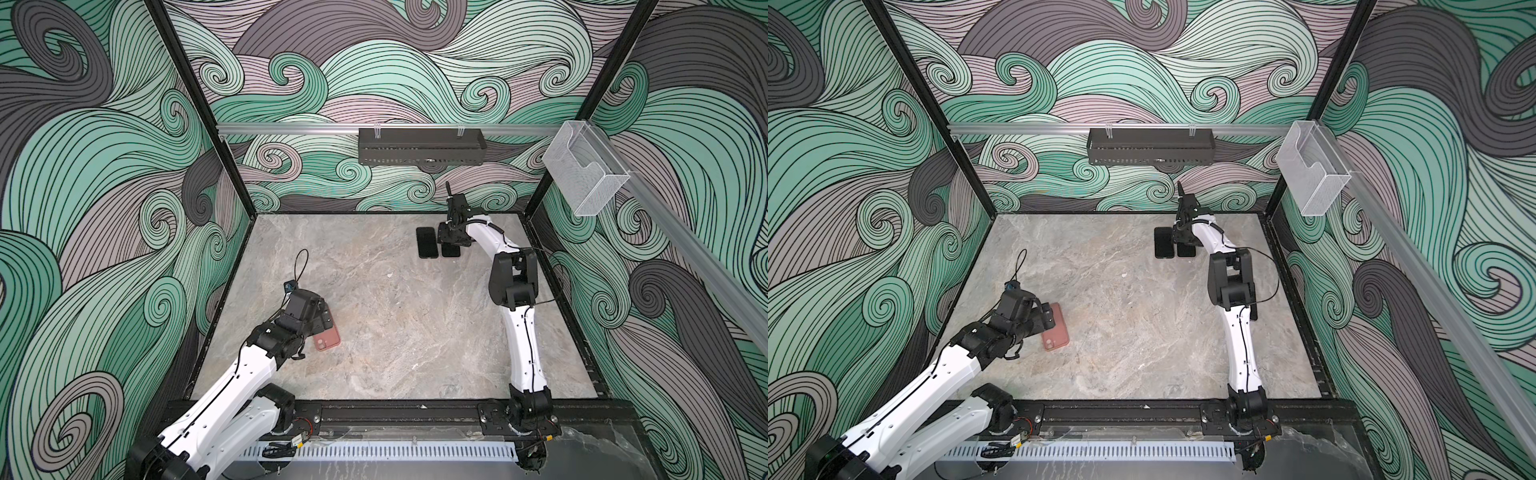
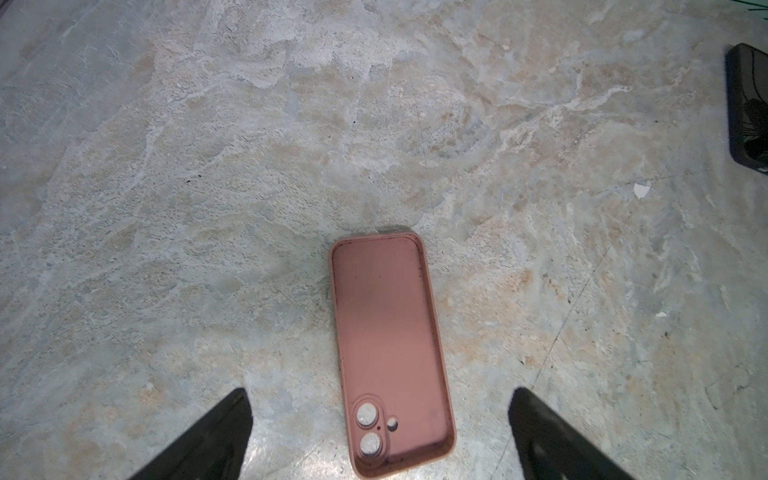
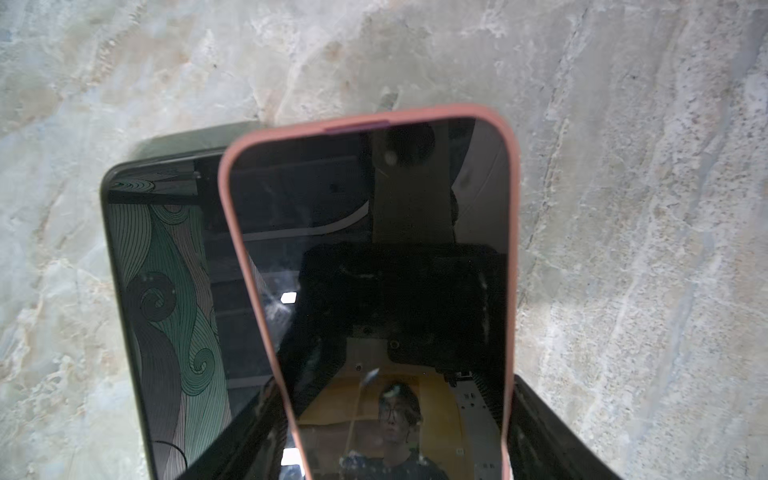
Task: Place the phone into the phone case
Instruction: 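Carry the cased phone farther from the robot and set it beside the black phone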
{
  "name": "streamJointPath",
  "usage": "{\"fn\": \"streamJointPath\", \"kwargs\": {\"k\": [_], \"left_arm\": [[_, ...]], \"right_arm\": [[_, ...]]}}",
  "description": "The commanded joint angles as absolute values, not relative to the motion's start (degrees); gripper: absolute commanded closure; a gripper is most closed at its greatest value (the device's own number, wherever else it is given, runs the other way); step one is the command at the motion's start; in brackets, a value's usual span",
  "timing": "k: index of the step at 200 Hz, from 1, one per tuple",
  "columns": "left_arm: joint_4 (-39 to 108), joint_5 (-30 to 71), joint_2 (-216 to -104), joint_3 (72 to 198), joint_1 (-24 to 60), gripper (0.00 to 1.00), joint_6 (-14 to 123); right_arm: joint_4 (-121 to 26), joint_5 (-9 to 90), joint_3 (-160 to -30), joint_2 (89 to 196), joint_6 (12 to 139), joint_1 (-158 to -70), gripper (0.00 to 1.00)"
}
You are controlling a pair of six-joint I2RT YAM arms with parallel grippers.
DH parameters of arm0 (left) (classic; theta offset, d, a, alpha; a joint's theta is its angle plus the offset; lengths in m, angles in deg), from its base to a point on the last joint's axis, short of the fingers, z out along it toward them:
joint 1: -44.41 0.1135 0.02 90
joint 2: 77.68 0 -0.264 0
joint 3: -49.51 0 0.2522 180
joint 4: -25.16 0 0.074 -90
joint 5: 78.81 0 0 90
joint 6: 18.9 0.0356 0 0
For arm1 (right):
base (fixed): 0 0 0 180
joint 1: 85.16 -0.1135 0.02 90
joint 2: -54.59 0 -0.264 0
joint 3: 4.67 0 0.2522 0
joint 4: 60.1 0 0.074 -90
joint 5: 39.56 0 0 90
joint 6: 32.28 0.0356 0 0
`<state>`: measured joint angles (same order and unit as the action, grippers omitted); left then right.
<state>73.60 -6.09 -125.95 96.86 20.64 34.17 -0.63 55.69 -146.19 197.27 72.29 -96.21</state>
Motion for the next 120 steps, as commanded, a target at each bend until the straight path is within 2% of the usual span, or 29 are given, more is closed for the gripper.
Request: {"fn": "streamJointPath", "kwargs": {"k": [1,46,73,120], "left_arm": [[73.2,-5.57,-125.75,97.38,21.03,0.01,34.68],[72.39,-4.38,-125.21,97.02,21.03,0.01,34.19],[72.33,-3.99,-124.57,96.61,21.03,0.01,34.14],[71.76,-2.26,-124.09,96.17,21.02,0.01,34.33]], "right_arm": [[-0.6,54.94,-148.53,198.15,71.54,-95.79,0.73],[-0.48,54.08,-150.15,199.92,71.52,-95.22,0.7],[-0.46,54.11,-150.52,200.62,71.52,-95.01,0.6],[-0.47,52.84,-151.9,201.72,71.09,-94.91,0.56]]}}
